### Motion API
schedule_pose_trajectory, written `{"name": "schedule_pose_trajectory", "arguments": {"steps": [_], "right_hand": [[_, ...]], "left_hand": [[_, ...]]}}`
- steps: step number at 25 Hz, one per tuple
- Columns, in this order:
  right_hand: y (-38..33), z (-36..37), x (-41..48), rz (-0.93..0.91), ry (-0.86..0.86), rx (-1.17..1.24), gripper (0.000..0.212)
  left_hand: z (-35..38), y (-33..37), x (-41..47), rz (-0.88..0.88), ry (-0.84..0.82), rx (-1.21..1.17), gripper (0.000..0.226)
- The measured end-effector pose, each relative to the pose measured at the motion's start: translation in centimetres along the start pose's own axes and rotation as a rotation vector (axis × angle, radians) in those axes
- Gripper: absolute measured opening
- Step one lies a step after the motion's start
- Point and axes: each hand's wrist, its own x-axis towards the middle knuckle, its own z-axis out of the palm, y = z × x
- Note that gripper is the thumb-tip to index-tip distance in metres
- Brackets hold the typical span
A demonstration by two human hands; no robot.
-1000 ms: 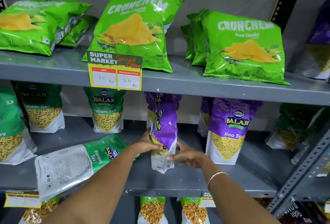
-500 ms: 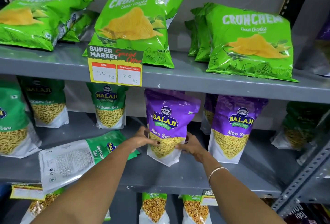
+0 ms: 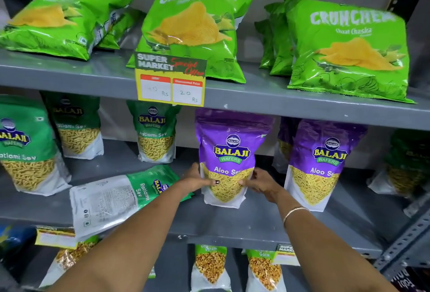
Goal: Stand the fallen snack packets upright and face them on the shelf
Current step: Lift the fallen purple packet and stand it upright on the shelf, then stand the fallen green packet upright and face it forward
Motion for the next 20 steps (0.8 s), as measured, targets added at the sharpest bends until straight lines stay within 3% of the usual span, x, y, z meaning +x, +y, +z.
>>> {"name": "schedule_pose_trajectory", "arguments": {"steps": [2,5,7,9,12,14,17,20], "right_hand": [[0.0,0.6,-0.7,0.099,0.05,0.001,0.011],[1.1,1.9,-1.3,0.414,0.139,0.029,0.026],[0.9,5.5,-1.9,0.606,0.143,-0.026,0.039],[-0.3,10.8,-2.5,0.624,0.137,0.004,0.04],[-1.1,19.1,-0.8,0.544,0.193,0.172,0.027],[-1.1,23.9,0.2,0.607,0.12,0.178,0.038],[-1.1,28.2,1.0,0.611,0.123,0.222,0.042],[-1.4,29.8,0.8,0.528,0.128,0.496,0.022]], "left_hand": [[-2.0,-0.7,-0.4,0.062,0.031,0.115,0.089],[-8.4,-3.0,-1.4,0.142,0.169,0.374,0.068],[-15.1,-6.2,-2.0,0.114,0.158,0.577,0.06],[-20.6,-9.6,-1.9,0.012,0.055,0.678,0.063],[-25.1,-13.9,-1.2,-0.098,-0.106,0.536,0.082],[-25.6,-15.6,-0.8,-0.111,-0.182,0.367,0.091],[-25.7,-14.6,-3.1,-0.215,-0.266,0.092,0.057],[-26.2,-14.5,-3.6,-0.261,-0.372,-0.011,0.025]]}}
